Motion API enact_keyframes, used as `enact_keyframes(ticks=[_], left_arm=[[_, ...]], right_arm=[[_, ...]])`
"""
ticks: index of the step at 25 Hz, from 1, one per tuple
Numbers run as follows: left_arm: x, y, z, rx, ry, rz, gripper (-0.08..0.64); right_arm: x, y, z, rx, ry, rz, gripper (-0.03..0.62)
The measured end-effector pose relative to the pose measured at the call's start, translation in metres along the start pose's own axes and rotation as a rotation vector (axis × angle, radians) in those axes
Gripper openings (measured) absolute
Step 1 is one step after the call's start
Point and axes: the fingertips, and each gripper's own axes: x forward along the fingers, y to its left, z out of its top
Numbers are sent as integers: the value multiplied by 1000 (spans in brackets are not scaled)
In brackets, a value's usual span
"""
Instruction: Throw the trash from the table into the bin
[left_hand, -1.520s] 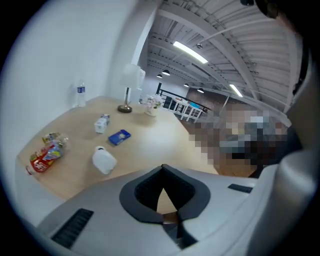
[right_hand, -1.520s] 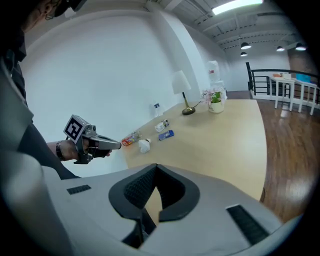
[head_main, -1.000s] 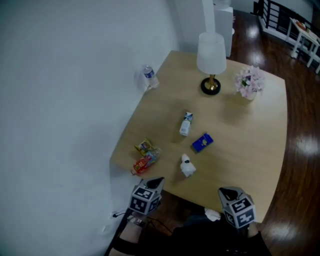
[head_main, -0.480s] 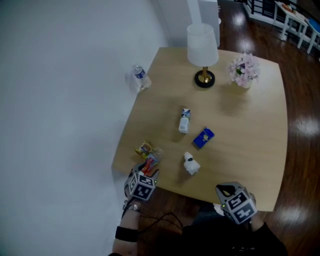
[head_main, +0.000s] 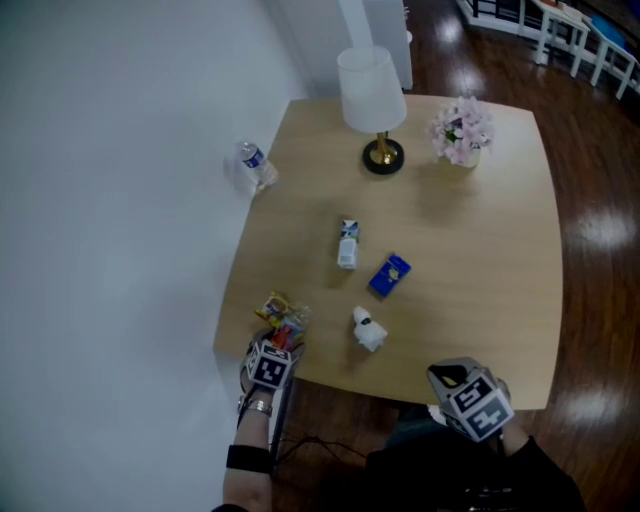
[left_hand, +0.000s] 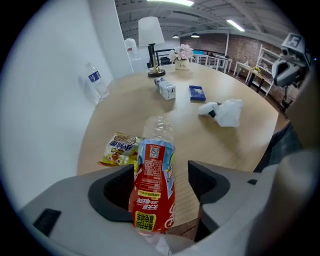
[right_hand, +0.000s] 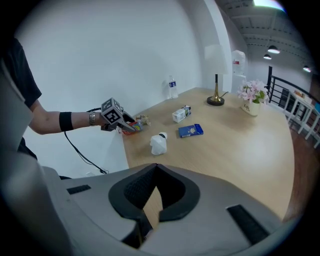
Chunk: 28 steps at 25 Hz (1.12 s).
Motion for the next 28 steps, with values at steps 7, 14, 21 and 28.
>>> enact_keyframes(ticks=[7, 14, 21, 28], left_arm=[[3, 0, 0, 23, -2, 44, 258], [-23, -10, 16, -13, -55, 49, 238], [-82, -71, 74, -114, -207, -64, 229], [-102, -186, 131, -142, -308, -255, 229]], right_arm=[[-3, -12, -6, 21, -8, -20, 8], [-12, -21, -7, 48, -25, -36, 8], [-24, -39, -9, 92, -64, -56, 8], [-47, -71, -32, 156, -112, -122, 8]])
